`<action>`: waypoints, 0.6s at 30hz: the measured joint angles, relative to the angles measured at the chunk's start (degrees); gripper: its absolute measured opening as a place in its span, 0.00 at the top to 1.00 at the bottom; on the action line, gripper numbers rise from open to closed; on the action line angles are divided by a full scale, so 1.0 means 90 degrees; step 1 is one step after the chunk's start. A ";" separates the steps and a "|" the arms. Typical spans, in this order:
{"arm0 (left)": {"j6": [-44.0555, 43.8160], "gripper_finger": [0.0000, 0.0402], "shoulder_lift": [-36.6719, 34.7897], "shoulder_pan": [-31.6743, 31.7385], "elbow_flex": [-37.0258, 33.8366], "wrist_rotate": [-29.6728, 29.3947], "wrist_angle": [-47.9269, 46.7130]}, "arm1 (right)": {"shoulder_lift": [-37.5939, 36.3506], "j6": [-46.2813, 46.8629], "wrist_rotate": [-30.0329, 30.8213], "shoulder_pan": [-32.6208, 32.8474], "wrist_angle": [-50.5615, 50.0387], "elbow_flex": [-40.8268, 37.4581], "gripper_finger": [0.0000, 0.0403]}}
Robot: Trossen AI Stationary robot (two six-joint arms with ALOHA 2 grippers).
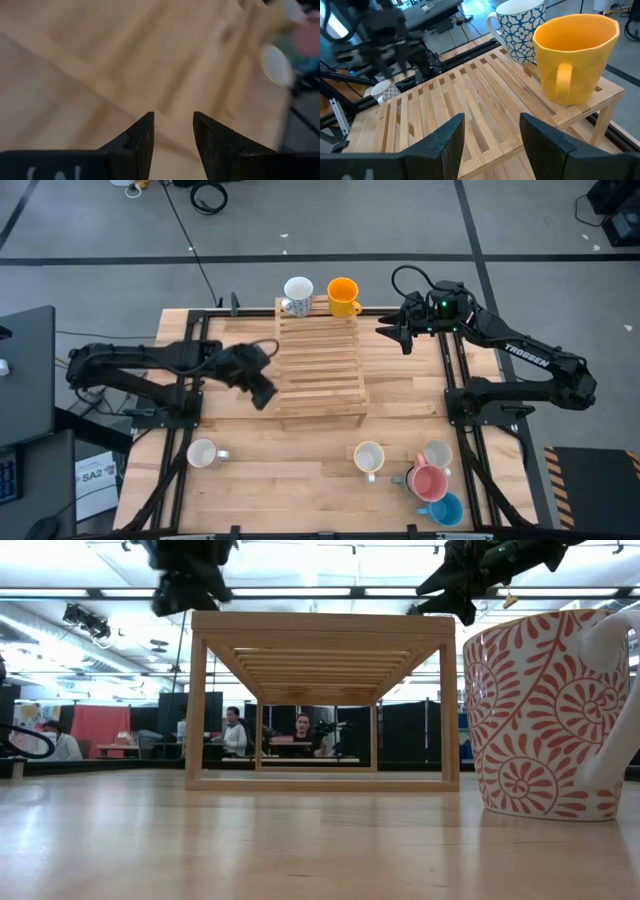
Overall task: Place coffee mugs
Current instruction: Put the gray cup on the shelf aligned with the other blue cup
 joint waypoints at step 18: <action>-0.2327 0.65 0.0002 -0.2572 0.0000 0.1686 -0.2913 | 0.0002 0.0000 -0.0002 0.0002 0.0001 -0.0001 0.51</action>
